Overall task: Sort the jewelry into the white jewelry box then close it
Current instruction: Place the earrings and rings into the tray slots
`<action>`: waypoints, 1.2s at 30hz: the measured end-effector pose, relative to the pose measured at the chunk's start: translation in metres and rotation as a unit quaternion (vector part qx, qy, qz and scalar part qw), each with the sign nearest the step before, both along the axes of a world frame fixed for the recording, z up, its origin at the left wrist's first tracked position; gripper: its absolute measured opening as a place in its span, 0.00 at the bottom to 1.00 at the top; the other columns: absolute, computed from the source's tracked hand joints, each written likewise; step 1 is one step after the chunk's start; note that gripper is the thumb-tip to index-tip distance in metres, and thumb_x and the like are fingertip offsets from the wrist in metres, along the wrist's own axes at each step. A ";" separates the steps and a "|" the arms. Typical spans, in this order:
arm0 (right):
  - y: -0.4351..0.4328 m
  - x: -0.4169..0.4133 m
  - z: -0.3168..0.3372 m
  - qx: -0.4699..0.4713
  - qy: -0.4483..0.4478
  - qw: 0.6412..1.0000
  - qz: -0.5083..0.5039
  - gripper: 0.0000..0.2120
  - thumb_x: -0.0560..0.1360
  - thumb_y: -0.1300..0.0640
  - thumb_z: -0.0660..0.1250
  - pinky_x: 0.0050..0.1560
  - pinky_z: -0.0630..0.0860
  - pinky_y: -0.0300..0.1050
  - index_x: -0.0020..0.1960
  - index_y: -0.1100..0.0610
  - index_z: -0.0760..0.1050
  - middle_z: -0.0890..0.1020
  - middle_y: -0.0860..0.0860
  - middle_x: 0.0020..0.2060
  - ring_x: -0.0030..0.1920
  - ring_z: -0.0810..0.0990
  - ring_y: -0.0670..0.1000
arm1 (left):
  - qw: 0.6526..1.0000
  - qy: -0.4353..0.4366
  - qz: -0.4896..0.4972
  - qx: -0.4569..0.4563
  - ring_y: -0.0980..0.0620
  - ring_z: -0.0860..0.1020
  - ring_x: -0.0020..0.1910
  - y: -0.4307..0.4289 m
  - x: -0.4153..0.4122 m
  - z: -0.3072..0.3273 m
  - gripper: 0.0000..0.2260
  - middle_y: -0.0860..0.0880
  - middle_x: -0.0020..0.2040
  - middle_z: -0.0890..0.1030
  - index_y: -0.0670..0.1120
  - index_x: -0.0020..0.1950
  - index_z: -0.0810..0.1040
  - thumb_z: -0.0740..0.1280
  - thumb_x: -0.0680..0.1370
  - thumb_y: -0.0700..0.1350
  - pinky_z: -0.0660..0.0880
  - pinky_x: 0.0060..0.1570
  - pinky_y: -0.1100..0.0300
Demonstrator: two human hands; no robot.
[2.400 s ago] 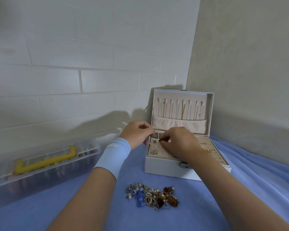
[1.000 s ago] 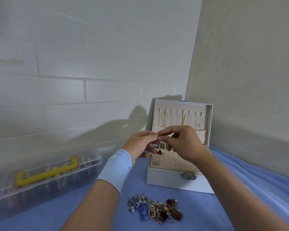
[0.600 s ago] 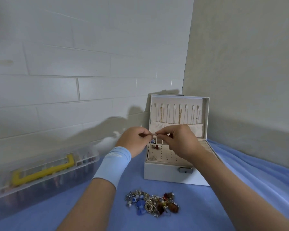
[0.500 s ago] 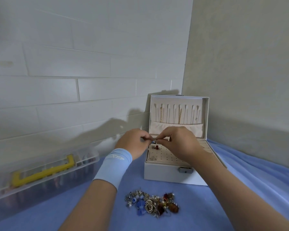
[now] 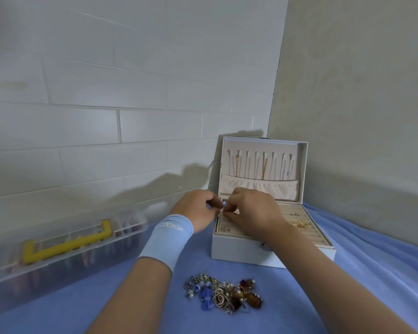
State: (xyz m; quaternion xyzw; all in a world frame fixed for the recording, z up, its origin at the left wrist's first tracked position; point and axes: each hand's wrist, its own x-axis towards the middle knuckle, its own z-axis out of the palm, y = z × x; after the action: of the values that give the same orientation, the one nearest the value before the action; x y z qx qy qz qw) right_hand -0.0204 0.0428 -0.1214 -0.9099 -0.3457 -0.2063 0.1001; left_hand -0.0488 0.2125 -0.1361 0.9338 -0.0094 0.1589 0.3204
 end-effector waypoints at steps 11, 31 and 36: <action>0.000 -0.001 0.003 -0.011 0.006 1.000 0.003 0.08 0.80 0.49 0.66 0.45 0.71 0.44 0.53 0.48 0.83 0.80 0.45 0.52 0.51 0.79 0.49 | 1.000 0.001 0.001 0.020 0.56 0.78 0.45 -0.001 -0.002 0.002 0.09 0.58 0.50 0.82 0.60 0.45 0.80 0.68 0.78 0.45 0.76 0.51 0.59; -0.020 -0.003 0.028 0.096 0.159 0.982 0.031 0.08 0.78 0.55 0.67 0.49 0.78 0.42 0.48 0.47 0.85 0.82 0.40 0.45 0.46 0.80 0.43 | 0.998 0.035 -0.035 0.042 0.58 0.76 0.46 0.001 -0.018 0.013 0.07 0.62 0.48 0.77 0.60 0.53 0.81 0.68 0.78 0.50 0.74 0.52 0.60; -0.023 -0.028 0.045 0.026 0.234 0.967 0.099 0.05 0.75 0.57 0.73 0.42 0.76 0.32 0.45 0.48 0.86 0.84 0.40 0.38 0.40 0.81 0.38 | 0.995 0.069 -0.046 0.058 0.59 0.78 0.41 0.003 -0.043 0.033 0.03 0.58 0.47 0.81 0.58 0.45 0.78 0.68 0.78 0.50 0.73 0.46 0.61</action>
State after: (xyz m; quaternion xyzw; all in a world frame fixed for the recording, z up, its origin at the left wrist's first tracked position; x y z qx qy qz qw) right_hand -0.0489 0.0202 -0.0768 -0.8914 -0.3952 0.0147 0.2215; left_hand -0.0918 0.2158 -0.1032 0.9581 -0.0393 0.0787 0.2724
